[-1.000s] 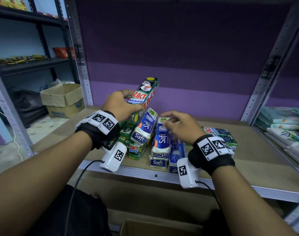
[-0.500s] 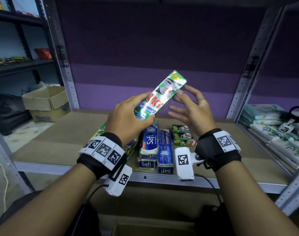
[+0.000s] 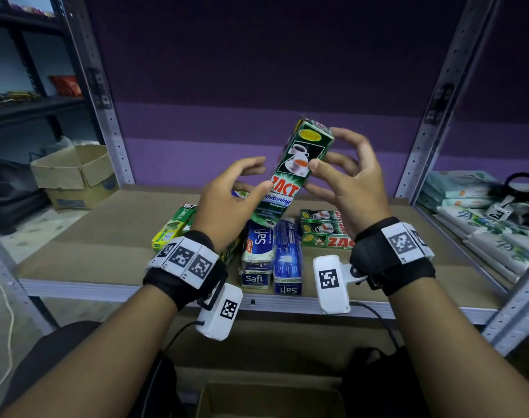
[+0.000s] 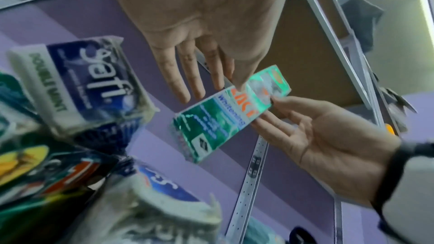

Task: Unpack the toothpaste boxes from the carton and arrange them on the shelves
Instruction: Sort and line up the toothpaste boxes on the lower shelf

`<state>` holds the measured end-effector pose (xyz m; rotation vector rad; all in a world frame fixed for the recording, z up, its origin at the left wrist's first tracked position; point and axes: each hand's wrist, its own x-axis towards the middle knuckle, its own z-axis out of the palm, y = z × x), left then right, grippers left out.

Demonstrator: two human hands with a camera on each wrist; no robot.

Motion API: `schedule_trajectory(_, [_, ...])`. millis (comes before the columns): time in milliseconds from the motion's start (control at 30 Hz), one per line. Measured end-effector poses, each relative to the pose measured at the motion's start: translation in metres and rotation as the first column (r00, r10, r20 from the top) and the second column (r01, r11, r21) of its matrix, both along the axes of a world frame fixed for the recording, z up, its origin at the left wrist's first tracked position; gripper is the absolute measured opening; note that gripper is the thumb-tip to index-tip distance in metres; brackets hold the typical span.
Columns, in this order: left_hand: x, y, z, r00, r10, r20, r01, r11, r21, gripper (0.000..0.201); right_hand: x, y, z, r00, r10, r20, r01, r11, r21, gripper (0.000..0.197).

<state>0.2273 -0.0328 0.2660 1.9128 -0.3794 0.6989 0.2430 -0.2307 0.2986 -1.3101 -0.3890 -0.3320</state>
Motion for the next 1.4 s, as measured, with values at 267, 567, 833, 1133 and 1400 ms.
schedule_trajectory(267, [-0.002, -0.001, 0.01, 0.978, -0.188, -0.088, 0.173, 0.973, -0.152, 0.042, -0.003, 0.005, -0.002, 0.998, 0.066, 0.019, -0.063, 0.99, -0.127, 0.05])
schedule_trajectory(567, [-0.001, -0.007, 0.018, 0.977, -0.201, -0.074, 0.173, 0.945, -0.277, 0.038, 0.002, 0.001, -0.01, 0.996, 0.088, -0.007, -0.088, 0.974, -0.207, 0.044])
schedule_trajectory(833, [0.006, -0.026, 0.018, 0.961, -0.254, -0.112, 0.149, 0.812, -0.564, 0.037, 0.002, -0.016, -0.029, 0.996, -0.072, 0.061, 0.094, 0.822, -0.561, 0.056])
schedule_trajectory(1133, [0.014, -0.055, 0.0, 0.851, -0.469, -0.234, 0.147, 0.641, -0.753, 0.049, -0.004, -0.051, -0.039, 0.934, -0.242, 0.262, 0.352, 0.511, -0.784, 0.062])
schedule_trajectory(1400, [0.019, -0.054, -0.015, 0.915, -0.029, -0.402, 0.073, 0.993, 0.093, 0.038, 0.0, -0.102, -0.044, 0.935, -0.291, 0.203, 0.279, 0.248, -0.928, 0.058])
